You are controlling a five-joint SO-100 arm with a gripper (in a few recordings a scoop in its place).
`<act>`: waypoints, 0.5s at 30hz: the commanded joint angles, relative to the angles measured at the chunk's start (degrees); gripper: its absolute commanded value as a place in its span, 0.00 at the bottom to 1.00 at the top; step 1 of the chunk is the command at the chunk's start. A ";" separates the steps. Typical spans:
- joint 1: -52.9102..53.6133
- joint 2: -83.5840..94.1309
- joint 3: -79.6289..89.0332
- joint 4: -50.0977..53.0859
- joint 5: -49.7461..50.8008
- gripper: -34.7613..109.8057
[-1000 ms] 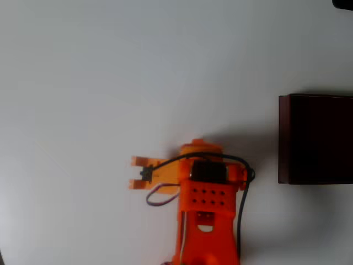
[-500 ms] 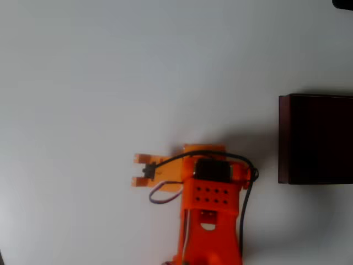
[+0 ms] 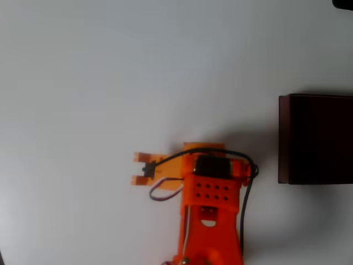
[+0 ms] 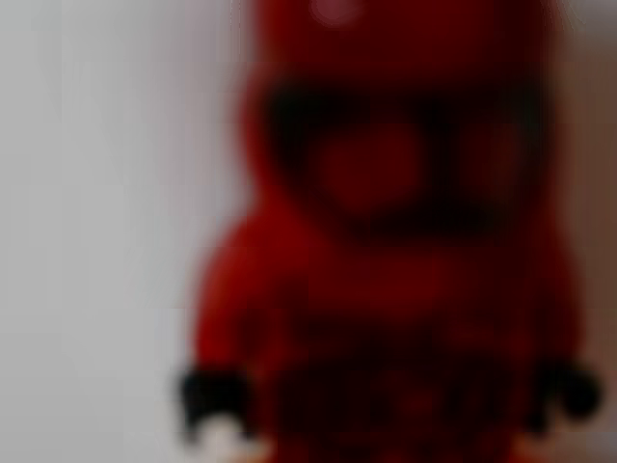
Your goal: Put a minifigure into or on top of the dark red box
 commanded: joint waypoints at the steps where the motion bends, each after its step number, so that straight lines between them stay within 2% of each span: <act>1: 0.18 0.88 -1.32 2.11 0.70 0.24; 9: -3.43 8.96 -12.74 13.62 4.13 0.24; 15: -1.49 16.26 -21.71 21.88 3.25 0.24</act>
